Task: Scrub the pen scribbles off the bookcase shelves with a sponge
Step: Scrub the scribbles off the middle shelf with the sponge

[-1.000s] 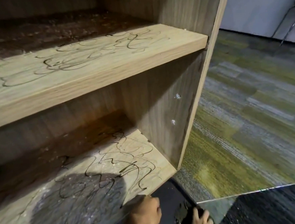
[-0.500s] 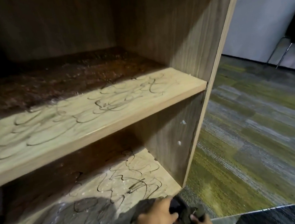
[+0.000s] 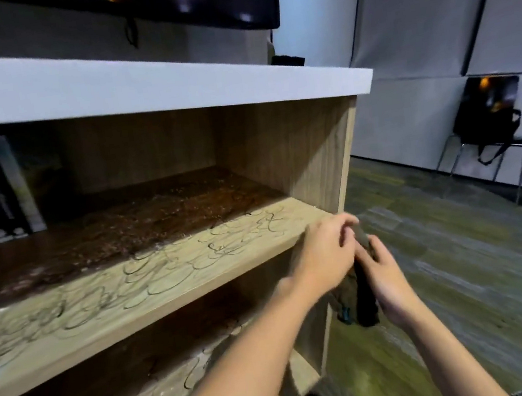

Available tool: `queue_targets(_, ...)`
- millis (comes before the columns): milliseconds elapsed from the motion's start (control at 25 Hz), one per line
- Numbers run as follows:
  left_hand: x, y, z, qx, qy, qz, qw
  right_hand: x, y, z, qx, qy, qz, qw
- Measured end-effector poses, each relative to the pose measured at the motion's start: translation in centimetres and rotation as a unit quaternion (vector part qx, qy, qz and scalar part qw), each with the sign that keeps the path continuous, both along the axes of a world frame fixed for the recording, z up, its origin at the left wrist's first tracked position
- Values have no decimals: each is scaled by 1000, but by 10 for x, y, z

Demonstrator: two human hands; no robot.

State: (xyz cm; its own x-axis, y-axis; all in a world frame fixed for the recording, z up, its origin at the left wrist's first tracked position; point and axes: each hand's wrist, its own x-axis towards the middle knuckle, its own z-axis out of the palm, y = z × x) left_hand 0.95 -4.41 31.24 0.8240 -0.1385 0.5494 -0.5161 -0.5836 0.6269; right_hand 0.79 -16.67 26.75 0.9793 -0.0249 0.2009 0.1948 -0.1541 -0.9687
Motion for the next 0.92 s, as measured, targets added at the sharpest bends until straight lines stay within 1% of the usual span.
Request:
queue_targets(40,-3,13,20,19,-68,37,997,2,7,30,-28,-64,-5,998)
queue_targets(80,-6,29,36,52,-125,89,987,6,16,55,-79,-120,-8,990)
queue_targets(120,-8,47,45,96,-148,146,973,12,28,77,-141,-159,-13,977)
queue_targets(160,-9,65,47,137,-134,196,962,18,41,93,-213,-195,-21,957)
queue_targets(200,-11,83,44,167,-101,234,952,29,54,101,-274,-226,-35,934)
queue_targets(280,-14,116,28,204,-32,291,934,56,76,104,-374,-259,-79,887)
queue_targets(320,-13,128,20,209,-6,317,925,69,85,105,-416,-262,-108,864)
queue_targets(400,-14,141,10,200,40,359,911,90,95,104,-471,-259,-139,832)
queue_targets(480,-11,145,12,194,81,377,902,105,100,103,-533,-261,-134,794)
queue_targets(560,-5,147,15,196,104,394,892,121,100,92,-584,-258,-90,765)
queue_targets(600,-3,148,16,201,101,406,886,131,98,81,-587,-243,-58,770)
queue_targets(640,0,150,15,212,89,420,878,139,96,72,-569,-222,-26,791)
queue_targets(680,1,152,17,225,76,434,869,146,96,67,-533,-203,-4,821)
queue_targets(720,2,154,17,234,69,449,859,153,96,65,-498,-201,9,843)
queue_targets(760,1,156,17,241,73,467,848,160,97,63,-477,-208,19,854)
queue_targets(840,3,160,17,246,101,497,826,171,101,66,-460,-217,46,860)
queue_targets(920,3,162,17,246,135,525,804,183,113,71,-466,-207,82,856)
